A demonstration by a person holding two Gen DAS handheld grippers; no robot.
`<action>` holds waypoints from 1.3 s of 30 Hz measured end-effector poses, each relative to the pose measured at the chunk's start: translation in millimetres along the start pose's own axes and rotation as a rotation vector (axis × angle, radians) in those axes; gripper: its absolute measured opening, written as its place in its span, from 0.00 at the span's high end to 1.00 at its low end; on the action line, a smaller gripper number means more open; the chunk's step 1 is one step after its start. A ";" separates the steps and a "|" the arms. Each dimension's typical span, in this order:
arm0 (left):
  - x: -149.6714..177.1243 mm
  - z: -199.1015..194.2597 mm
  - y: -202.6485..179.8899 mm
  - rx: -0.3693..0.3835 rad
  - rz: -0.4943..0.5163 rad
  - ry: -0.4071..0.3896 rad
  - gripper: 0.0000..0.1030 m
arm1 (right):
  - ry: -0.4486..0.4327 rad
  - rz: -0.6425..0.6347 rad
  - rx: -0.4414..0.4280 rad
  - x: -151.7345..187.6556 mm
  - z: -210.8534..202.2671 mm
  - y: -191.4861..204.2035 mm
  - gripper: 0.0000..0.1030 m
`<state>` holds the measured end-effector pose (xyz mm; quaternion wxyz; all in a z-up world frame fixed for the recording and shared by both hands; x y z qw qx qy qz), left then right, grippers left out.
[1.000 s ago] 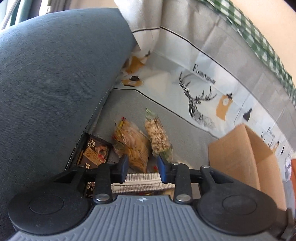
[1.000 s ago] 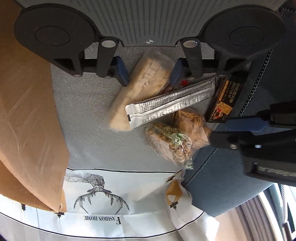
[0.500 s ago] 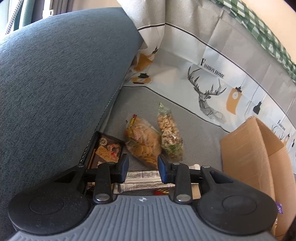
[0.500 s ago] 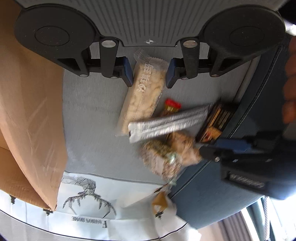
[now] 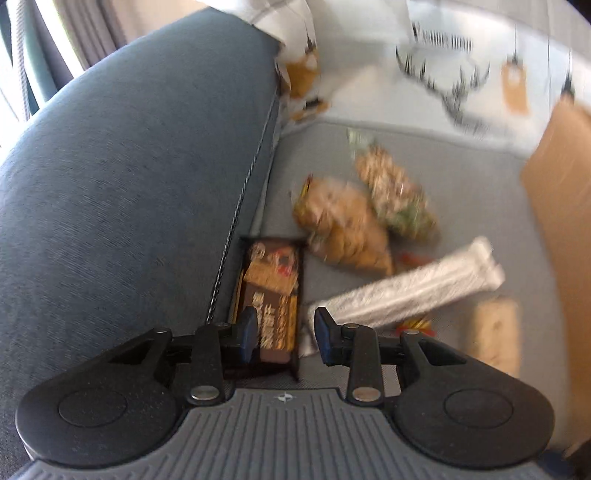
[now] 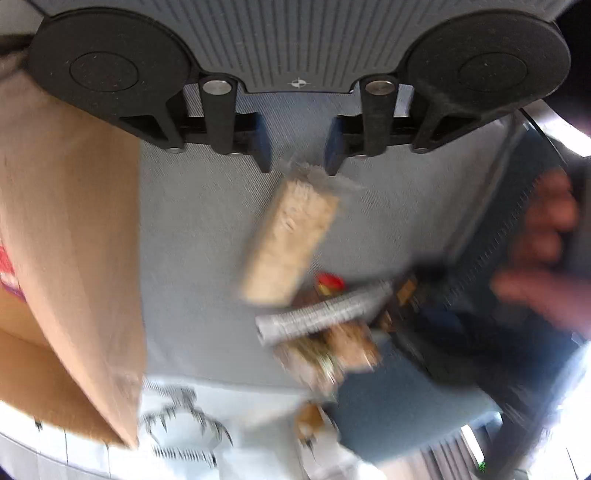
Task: Organize snacks
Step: 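Position the right gripper over the cream cracker bar while the left approaches the dark chocolate bar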
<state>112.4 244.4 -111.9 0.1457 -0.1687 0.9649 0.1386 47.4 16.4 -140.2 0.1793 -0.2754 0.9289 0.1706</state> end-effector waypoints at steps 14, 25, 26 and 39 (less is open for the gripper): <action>9.0 15.5 -10.6 -0.165 0.139 0.024 0.60 | -0.053 -0.026 0.076 -17.9 31.4 13.4 0.26; 8.6 -0.1 -9.2 -0.101 0.056 -0.009 0.96 | -0.053 -0.005 0.060 -12.7 22.0 0.3 0.60; 10.2 -2.4 -8.1 -0.083 0.051 -0.010 0.99 | -0.056 -0.006 0.060 -11.1 19.0 1.0 0.60; 31.3 -44.4 8.8 0.153 -0.005 -0.115 1.00 | -0.052 -0.059 0.064 11.4 -4.8 7.9 0.60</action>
Point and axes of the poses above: each gripper's, at about its wrist camera, not at the fingertips, and z roughly the way its jaws point, y to its left, x to its underside, the point moved 3 cm from there along z, roughly the way its jaws point, and after that the axes turned 13 degrees about y, right-handed, at the moved point
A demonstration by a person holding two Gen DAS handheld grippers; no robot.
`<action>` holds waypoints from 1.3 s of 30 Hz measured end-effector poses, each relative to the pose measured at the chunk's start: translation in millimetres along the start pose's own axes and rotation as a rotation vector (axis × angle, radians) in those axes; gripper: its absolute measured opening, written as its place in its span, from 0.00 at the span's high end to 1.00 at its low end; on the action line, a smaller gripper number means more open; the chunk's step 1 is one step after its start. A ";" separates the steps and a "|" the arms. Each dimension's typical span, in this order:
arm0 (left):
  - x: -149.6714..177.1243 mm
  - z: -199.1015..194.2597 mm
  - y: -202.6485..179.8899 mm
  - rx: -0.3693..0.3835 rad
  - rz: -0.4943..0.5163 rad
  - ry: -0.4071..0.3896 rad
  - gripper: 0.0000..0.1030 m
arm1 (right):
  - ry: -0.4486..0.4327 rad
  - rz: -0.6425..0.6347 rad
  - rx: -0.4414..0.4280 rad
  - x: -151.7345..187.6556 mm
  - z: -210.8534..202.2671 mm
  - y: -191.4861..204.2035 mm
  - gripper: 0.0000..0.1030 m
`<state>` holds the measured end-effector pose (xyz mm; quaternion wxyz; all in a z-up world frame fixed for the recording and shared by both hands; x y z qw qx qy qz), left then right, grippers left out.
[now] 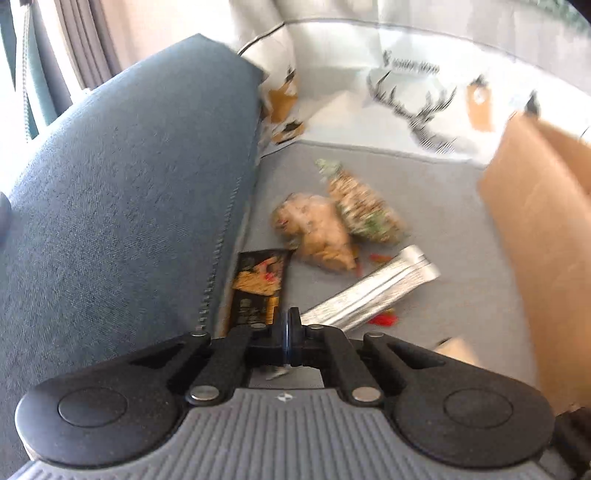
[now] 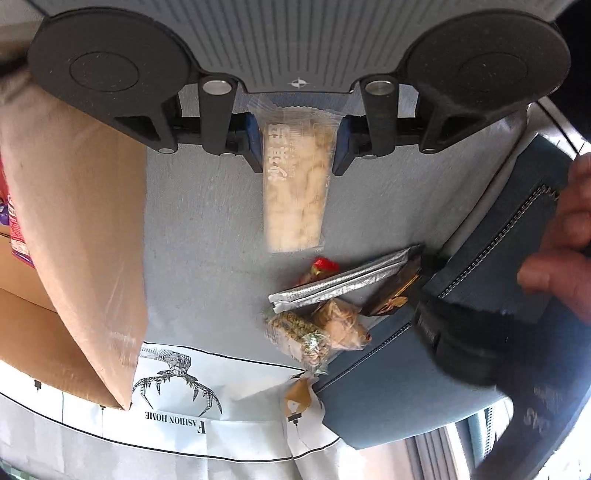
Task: Organize snacks
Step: 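Position the right gripper over the cream cracker bar while the left approaches the dark chocolate bar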
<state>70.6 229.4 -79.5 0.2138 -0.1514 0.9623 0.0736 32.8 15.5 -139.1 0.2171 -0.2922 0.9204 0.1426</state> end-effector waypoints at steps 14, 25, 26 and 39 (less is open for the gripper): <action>-3.3 3.7 17.5 -0.001 -0.116 0.026 0.69 | 0.013 -0.023 0.010 11.8 -5.4 3.2 0.49; -11.8 51.4 -17.2 -0.266 0.119 0.131 0.58 | 0.030 -0.021 -0.014 6.4 5.8 3.0 0.43; -13.1 53.7 -18.3 -0.279 0.131 0.126 0.58 | 0.031 -0.020 -0.016 6.1 6.5 3.2 0.43; -10.2 35.6 -14.4 -0.225 0.092 0.070 1.00 | 0.036 -0.022 -0.006 4.8 10.2 2.8 0.54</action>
Point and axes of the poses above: each gripper's, at about its wrist camera, not at the fingertips, and z roughly the way its jaws point, y to its left, x to its underside, the point moved 3 cm from there along z, roughly the way its jaws point, and after that the axes turned 13 degrees about y, right-handed, at the moved point
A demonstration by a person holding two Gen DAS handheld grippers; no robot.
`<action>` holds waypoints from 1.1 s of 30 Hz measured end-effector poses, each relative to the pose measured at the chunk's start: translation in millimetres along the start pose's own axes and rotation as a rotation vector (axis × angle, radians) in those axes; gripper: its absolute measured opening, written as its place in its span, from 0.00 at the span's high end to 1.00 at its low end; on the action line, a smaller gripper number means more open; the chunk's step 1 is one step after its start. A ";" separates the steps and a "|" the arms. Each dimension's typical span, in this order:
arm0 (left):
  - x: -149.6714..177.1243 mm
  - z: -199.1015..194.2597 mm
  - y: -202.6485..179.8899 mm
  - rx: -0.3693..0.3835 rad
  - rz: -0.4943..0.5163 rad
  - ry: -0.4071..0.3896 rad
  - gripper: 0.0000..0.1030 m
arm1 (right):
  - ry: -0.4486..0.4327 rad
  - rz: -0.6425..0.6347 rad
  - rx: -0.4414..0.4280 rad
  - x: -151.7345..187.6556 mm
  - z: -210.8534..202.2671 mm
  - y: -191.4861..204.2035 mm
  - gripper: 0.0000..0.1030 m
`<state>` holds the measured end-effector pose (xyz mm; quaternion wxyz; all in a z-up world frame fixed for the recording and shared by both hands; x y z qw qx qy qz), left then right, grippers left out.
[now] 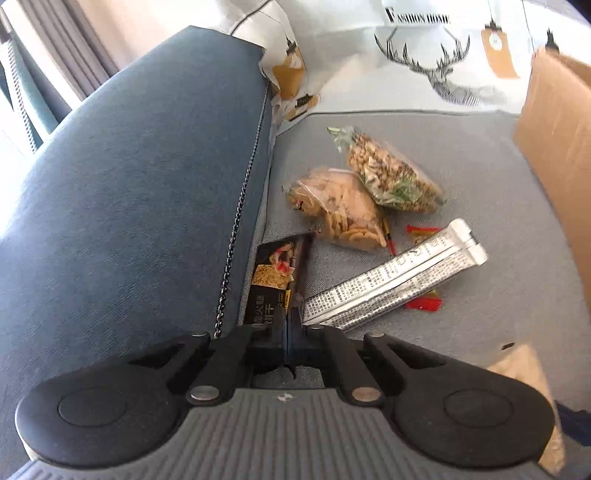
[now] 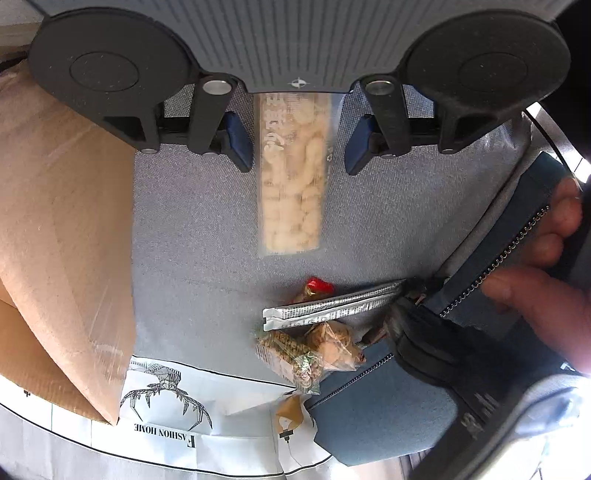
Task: Organize snacks
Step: 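Position the right gripper over the cream cracker bar while the left approaches the dark chocolate bar, then grasp the cream cracker bar with the right gripper while the left grasps the dark chocolate bar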
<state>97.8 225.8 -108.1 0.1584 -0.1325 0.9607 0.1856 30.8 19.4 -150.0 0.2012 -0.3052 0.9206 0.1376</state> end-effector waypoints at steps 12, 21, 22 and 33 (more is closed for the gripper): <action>8.9 -29.3 16.7 0.180 -0.097 -0.079 1.00 | -0.028 0.007 0.009 3.9 -9.7 -2.7 0.63; 6.5 -45.8 33.7 0.506 -0.242 -0.154 1.00 | -0.050 0.024 -0.013 0.2 -15.9 -4.2 0.63; 6.3 -45.5 36.7 0.482 -0.258 -0.160 0.98 | -0.047 0.025 -0.015 0.0 -15.7 -4.4 0.63; -6.8 -8.4 22.9 0.137 -0.162 -0.043 0.68 | -0.029 0.042 -0.043 -7.9 -6.6 -3.9 0.50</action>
Point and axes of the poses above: each gripper's, at about its wrist camera, not at the fingertips, and z roughly the way its jaws point, y to its left, x to its underside, the point moved 3 cm from there along z, roughly the way its jaws point, and after that the axes turned 13 degrees about y, right-handed, at the moved point
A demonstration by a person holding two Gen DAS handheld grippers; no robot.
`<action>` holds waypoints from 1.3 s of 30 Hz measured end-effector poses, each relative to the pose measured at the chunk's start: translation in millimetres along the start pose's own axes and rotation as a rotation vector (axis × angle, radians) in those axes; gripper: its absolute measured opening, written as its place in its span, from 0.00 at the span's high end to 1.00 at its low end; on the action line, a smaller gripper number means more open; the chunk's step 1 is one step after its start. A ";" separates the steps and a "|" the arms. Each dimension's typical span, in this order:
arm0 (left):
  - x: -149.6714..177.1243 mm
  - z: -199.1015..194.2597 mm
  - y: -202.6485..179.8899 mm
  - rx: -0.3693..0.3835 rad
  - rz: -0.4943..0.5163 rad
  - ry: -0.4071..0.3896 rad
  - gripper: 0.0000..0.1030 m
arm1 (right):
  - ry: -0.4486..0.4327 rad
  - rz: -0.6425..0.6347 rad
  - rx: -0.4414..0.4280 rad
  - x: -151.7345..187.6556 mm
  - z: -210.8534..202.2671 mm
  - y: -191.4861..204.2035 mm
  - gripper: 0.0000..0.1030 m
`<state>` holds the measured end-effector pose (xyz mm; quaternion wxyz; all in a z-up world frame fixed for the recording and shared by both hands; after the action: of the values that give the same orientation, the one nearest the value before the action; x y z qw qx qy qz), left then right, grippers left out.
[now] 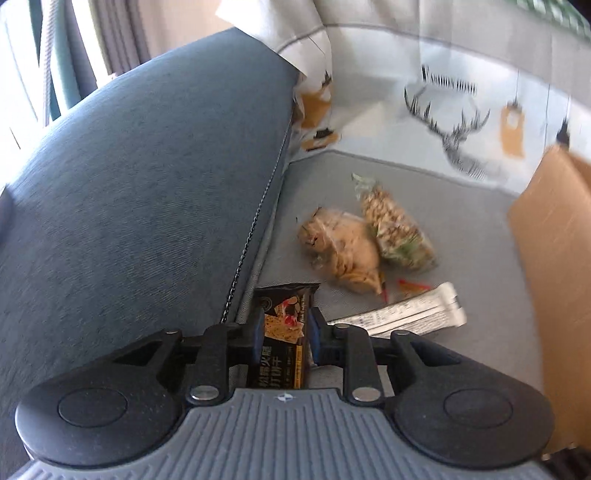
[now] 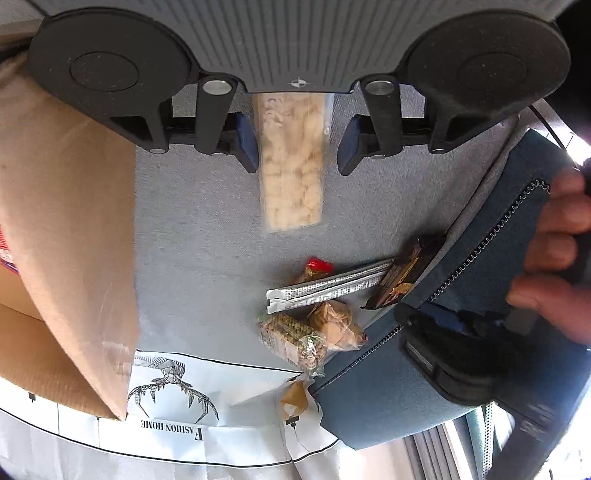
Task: Organize snacks
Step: 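Grasp the cream cracker bar with the right gripper while the left grasps the dark chocolate bar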
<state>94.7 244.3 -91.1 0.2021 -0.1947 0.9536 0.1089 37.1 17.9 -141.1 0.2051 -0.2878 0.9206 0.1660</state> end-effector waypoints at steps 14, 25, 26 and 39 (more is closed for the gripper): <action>4.7 37.4 -23.1 -0.202 0.130 0.141 0.75 | 0.045 -0.004 -0.003 -5.2 13.0 -0.3 0.44; 17.7 -17.5 -11.3 0.052 0.081 -0.046 0.87 | 0.024 -0.017 0.015 2.2 8.2 0.6 0.63; 19.1 -23.1 -9.2 0.100 0.069 -0.059 0.87 | 0.019 -0.013 0.019 2.7 6.8 0.5 0.63; 24.9 -3.0 8.0 0.347 -0.114 0.158 0.69 | 0.005 -0.006 0.018 3.4 0.1 2.2 0.60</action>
<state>69.4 242.5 -98.0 0.1629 -0.2188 0.9584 -0.0843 33.3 18.2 -142.3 0.2057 -0.2891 0.9217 0.1565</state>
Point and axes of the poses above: each gripper's, at about its wrist camera, not at the fingertips, and z roughly the way its jaws point, y to its left, x to its underside, the point moved 3 cm from there along z, roughly the way its jaws point, and after that the axes turned 13 degrees about y, right-handed, at the moved point
